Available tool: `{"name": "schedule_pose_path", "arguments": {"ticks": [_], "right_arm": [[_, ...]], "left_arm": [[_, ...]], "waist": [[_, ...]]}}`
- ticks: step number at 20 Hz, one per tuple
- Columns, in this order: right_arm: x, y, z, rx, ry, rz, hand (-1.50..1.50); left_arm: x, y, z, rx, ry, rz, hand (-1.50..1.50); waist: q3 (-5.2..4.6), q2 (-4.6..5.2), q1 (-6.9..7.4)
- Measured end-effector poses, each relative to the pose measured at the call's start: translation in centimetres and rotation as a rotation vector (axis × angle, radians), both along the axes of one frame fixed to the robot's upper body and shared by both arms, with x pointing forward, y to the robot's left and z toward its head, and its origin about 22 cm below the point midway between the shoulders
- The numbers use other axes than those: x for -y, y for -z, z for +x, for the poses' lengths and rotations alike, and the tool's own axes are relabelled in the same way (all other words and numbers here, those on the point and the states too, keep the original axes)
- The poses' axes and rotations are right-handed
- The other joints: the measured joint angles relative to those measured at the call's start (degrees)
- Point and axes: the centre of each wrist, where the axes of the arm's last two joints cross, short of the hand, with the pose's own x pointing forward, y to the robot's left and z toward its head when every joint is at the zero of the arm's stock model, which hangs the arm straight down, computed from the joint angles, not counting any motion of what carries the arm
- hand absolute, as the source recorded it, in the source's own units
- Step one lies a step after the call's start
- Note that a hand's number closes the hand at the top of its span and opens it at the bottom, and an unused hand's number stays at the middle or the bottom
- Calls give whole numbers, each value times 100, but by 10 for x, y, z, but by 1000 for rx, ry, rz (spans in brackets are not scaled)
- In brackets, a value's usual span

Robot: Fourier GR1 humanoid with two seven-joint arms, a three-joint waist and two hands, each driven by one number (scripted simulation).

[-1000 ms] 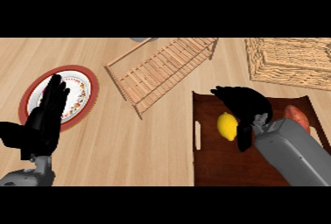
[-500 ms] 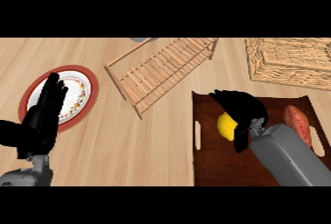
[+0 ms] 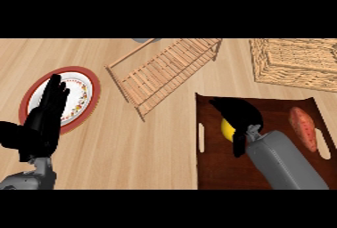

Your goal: Pick the lemon from the tray and place it in the tiered shelf

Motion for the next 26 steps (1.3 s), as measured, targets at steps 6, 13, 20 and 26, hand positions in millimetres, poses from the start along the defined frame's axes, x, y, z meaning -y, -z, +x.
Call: {"name": "schedule_pose_path", "arguments": {"ticks": [6, 13, 20, 26], "right_arm": [[7, 15, 6, -8, -49, -29, 150], [4, 19, 6, 103, -137, -44, 150], [-35, 14, -30, 175, -331, 84, 150], [-52, -13, -59, 144, -381, 277, 150]], "left_arm": [[-2, -2, 0, 8, -3, 1, 0], [4, 4, -1, 8, 2, 0, 0], [-2, -2, -2, 4, -2, 9, 0], [-7, 8, -7, -9, -11, 8, 0]], "waist": [[-25, -41, 16], [-45, -58, 7], [-38, -52, -42], [-11, -27, -58]]}}
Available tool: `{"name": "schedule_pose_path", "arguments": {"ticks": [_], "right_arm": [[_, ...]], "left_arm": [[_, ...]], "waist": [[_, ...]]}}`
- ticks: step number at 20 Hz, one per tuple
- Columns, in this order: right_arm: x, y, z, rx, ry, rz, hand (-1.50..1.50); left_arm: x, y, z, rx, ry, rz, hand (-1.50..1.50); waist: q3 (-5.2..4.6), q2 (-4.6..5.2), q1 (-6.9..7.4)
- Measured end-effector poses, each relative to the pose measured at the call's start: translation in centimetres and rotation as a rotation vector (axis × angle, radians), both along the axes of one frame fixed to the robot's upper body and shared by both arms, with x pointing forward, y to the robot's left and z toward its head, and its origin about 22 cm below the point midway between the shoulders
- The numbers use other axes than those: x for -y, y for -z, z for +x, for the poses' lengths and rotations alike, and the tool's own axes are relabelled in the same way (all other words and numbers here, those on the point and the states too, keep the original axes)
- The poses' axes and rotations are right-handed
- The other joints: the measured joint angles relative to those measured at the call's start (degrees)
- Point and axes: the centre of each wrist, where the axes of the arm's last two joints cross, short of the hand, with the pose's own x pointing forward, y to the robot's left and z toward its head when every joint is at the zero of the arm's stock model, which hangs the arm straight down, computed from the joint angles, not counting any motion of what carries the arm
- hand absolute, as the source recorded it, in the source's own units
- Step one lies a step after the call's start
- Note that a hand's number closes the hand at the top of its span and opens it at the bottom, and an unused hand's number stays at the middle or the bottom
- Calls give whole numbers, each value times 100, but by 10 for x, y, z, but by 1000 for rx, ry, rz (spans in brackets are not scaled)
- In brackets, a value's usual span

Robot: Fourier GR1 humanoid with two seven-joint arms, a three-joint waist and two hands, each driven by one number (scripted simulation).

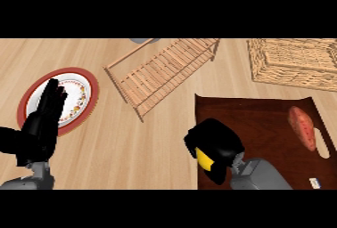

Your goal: Pick the lemon from the tray and place it in the tiered shelf

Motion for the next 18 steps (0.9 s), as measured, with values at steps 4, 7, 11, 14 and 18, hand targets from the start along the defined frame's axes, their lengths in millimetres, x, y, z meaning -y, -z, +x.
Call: {"name": "schedule_pose_path", "arguments": {"ticks": [4, 7, 11, 14, 18], "right_arm": [[3, -37, -14, -1, 8, 174, 150], [8, -63, -25, 0, 55, 334, 150], [24, -103, -29, 55, 159, 474, 150], [34, -135, -29, 110, 230, 526, 150], [40, -170, -23, 167, 292, 540, 150]], "left_arm": [[-3, 0, 1, 6, -4, 0, 0], [-5, 2, -1, 7, -4, 0, 0], [-9, -3, -3, 2, 5, 3, 0], [-6, 0, -2, 7, 3, 4, 0], [2, -3, 3, 12, 12, -6, 0]], "waist": [[5, -2, -45], [6, -10, -64], [6, -6, -19], [5, 2, 0], [6, 10, 24]]}}
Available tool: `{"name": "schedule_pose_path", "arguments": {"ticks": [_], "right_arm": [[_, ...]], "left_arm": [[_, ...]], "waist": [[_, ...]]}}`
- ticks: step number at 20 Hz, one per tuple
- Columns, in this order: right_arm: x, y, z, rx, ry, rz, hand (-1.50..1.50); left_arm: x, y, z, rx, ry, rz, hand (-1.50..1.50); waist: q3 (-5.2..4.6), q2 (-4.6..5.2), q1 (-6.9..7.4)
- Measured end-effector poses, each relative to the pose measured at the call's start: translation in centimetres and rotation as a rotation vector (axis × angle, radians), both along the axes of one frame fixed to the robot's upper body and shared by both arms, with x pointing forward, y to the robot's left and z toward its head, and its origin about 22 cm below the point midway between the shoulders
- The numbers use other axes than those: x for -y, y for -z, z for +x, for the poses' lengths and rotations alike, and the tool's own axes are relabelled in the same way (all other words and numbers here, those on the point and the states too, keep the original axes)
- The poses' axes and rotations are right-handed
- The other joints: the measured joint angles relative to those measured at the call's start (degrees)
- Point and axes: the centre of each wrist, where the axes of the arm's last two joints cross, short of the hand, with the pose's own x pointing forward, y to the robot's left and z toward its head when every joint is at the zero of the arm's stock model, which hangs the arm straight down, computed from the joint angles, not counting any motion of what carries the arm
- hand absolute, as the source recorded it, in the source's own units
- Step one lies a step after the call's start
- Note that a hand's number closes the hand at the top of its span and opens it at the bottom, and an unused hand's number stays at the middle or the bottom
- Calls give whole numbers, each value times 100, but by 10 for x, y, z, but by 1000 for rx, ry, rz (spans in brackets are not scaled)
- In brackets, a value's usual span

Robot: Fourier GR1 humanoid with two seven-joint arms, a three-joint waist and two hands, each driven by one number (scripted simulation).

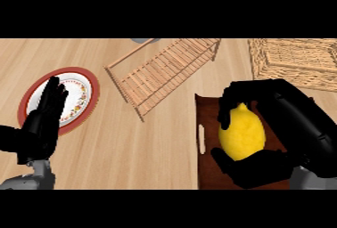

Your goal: Pick the lemon from the tray and place it in the tiered shelf

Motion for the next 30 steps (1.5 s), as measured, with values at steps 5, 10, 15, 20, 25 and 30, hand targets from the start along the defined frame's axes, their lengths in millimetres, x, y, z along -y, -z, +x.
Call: {"name": "schedule_pose_path", "arguments": {"ticks": [5, 10, 15, 20, 25, 30], "right_arm": [[-1, -20, 25, 24, 60, 35, 150], [-10, -18, 61, 28, 96, 67, 150], [-19, -9, 92, 29, 121, 109, 150], [-35, 12, 126, 42, 137, 138, 150], [-47, 31, 151, 67, 141, 172, 150], [-59, 38, 174, 80, 134, 178, 150]], "left_arm": [[-2, 0, 4, 0, 6, 5, 0], [2, -1, 7, 7, 13, 2, 0], [9, -5, 8, 5, 10, 8, 0], [8, -6, 3, 9, 6, 8, 0], [3, -9, 4, 1, 8, 5, 0], [4, -2, 2, 0, 18, 0, 0]], "waist": [[1, 12, 32], [1, 24, 64], [4, 25, 68], [3, 33, 100], [4, 35, 100], [3, 39, 116]]}}
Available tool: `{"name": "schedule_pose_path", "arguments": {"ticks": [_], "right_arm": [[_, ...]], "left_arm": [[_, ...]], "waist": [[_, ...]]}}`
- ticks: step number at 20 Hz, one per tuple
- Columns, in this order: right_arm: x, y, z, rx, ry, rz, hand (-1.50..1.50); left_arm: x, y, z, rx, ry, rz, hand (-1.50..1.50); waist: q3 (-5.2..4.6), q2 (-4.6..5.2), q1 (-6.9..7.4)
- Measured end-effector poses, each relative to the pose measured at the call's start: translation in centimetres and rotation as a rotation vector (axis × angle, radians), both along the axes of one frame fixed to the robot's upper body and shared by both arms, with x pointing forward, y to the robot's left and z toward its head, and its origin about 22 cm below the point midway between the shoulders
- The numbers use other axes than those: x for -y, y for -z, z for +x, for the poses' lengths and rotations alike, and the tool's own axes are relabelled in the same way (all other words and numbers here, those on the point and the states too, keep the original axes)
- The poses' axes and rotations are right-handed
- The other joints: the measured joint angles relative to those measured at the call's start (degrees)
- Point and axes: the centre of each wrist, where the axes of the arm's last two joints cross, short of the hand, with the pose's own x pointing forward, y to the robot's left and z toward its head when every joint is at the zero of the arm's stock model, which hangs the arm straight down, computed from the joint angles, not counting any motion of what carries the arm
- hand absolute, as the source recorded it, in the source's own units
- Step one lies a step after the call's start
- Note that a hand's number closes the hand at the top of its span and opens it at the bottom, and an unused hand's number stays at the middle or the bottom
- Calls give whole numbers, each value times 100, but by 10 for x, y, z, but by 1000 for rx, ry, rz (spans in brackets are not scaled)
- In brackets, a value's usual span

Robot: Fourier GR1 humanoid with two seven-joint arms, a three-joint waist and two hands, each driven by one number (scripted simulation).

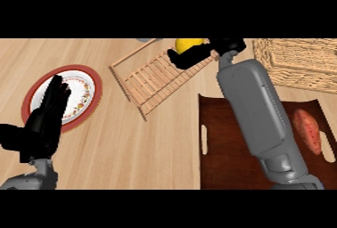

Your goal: Pick the lemon from the tray and place it in the tiered shelf

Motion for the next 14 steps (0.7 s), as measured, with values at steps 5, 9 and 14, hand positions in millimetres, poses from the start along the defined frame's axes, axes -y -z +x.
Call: {"name": "schedule_pose_path", "arguments": {"ticks": [5, 9, 14], "right_arm": [[-7, 15, 15, -34, 31, 61, -150], [-13, 23, 27, -100, 22, 86, -150], [-15, 32, 37, -138, -14, 109, -150]], "left_arm": [[0, 0, 1, 3, 5, 3, 0], [-2, 0, 6, 7, 8, 8, 0], [-2, 0, 2, 8, 12, 3, 0]], "waist": [[0, 13, 34], [-1, 21, 46], [0, 27, 71]]}}
